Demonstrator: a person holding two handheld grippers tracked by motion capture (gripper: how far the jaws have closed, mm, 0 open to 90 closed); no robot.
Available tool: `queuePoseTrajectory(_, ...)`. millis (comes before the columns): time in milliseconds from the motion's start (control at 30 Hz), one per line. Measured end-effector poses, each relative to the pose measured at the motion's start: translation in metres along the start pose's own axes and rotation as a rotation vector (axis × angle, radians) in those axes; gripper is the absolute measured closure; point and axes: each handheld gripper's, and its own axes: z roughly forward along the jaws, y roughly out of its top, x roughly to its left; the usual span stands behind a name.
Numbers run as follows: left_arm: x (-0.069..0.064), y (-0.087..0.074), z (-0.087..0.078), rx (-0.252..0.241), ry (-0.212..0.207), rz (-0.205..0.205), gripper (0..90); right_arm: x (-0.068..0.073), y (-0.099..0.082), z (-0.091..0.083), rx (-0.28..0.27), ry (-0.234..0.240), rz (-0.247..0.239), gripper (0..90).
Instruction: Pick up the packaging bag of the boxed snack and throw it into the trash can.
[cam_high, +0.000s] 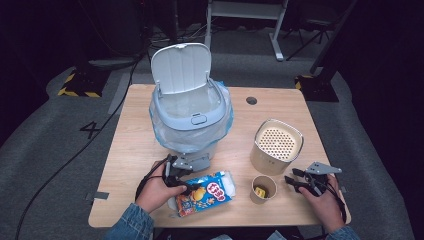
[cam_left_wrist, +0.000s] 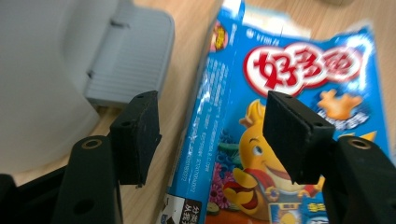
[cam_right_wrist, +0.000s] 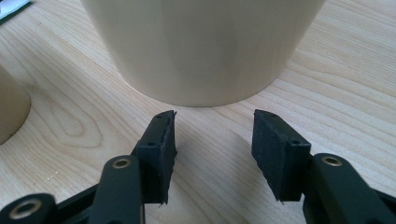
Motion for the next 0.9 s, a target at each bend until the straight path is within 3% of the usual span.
queuePoseTrajectory(133, 0.003, 0.002, 0.010, 0.052, -0.023, -0.017, 39.2, 0.000, 0.000, 0.000, 0.000, 0.000, 0.000, 50.0)
queuePoseTrajectory(267, 0.005, 0.002, 0.019, 0.082, -0.057, -0.070, 39.2, 0.000, 0.000, 0.000, 0.000, 0.000, 0.000, 49.9)
queuePoseTrajectory(467, 0.004, 0.003, 0.020, 0.098, -0.051, -0.071, 39.5, 0.000, 0.000, 0.000, 0.000, 0.002, 0.000, 49.4)
queuePoseTrajectory(633, 0.007, 0.006, 0.019, 0.131, -0.011, -0.058, 65.3, 0.000, 0.000, 0.000, 0.000, 0.001, -0.001, 49.4)
queuePoseTrajectory(733, 0.008, 0.008, 0.018, 0.148, -0.001, -0.039, 71.5, 0.000, 0.000, 0.000, 0.001, 0.000, 0.000, 49.0)
queuePoseTrajectory(833, 0.009, 0.009, 0.016, 0.141, -0.006, -0.037, 80.0, 0.000, 0.000, 0.000, 0.001, 0.001, 0.000, 49.1)
queuePoseTrajectory(900, 0.009, 0.009, 0.013, 0.144, -0.036, -0.053, 85.5, 0.000, 0.000, 0.000, 0.001, 0.001, 0.000, 49.0)
